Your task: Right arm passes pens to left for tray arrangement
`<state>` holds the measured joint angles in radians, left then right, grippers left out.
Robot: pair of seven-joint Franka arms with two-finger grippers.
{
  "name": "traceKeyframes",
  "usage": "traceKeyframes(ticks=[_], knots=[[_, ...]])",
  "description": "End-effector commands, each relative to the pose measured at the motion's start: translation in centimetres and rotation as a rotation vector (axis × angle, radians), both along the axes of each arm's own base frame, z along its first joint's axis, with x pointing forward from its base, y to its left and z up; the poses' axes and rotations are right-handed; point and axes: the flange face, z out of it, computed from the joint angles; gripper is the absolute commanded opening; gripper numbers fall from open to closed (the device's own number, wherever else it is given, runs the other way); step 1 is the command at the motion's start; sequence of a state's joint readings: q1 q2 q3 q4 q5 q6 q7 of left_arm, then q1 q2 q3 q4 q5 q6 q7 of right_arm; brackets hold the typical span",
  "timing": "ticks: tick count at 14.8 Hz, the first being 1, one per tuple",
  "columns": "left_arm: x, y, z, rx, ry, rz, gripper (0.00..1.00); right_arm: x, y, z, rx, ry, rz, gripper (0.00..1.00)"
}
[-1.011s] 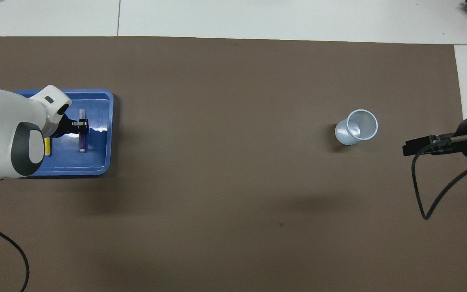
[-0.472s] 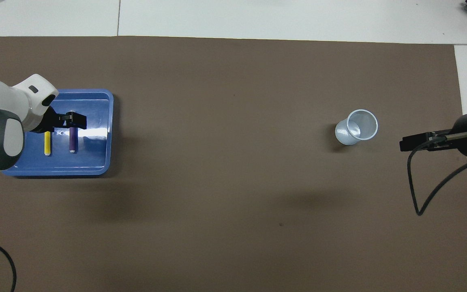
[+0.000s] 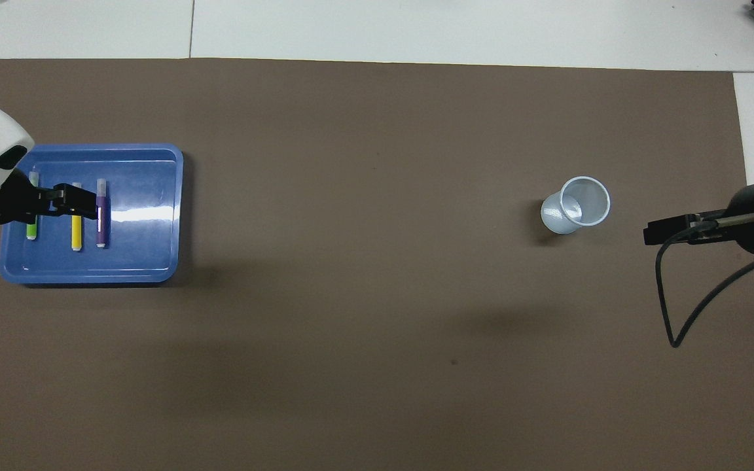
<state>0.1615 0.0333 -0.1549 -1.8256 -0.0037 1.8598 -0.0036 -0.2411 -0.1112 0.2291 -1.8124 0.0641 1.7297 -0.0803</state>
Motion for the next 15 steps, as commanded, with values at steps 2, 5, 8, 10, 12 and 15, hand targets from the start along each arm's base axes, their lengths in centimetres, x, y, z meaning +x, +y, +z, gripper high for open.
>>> traceKeyframes(ticks=[2,5,8,10,12,15], knots=[[-3.5,-0.5,4.9,0.027,0.006,-0.001,1.0,-0.6,-0.1,-0.5,-0.026,-0.012,0.022,1.0],[-4.8,-1.9,4.5,0.03,0.048,-0.026,1.0,-0.6,-0.1,-0.4,-0.027,-0.014,0.023,1.0],[-5.5,-3.4,5.8,0.033,0.063,-0.028,1.0,-0.6,0.0,-0.4,-0.027,-0.014,0.023,1.0],[-5.6,-4.3,6.0,0.033,0.063,-0.058,1.0,-0.6,0.0,-0.4,-0.027,-0.015,0.023,1.0],[-5.3,-4.6,6.2,0.031,0.034,-0.068,1.0,-0.6,0.0,-0.5,-0.026,-0.014,0.025,1.0],[-4.9,-4.5,6.4,0.018,0.004,-0.069,1.0,-0.7,0.4,-0.5,-0.027,0.002,0.033,1.0]])
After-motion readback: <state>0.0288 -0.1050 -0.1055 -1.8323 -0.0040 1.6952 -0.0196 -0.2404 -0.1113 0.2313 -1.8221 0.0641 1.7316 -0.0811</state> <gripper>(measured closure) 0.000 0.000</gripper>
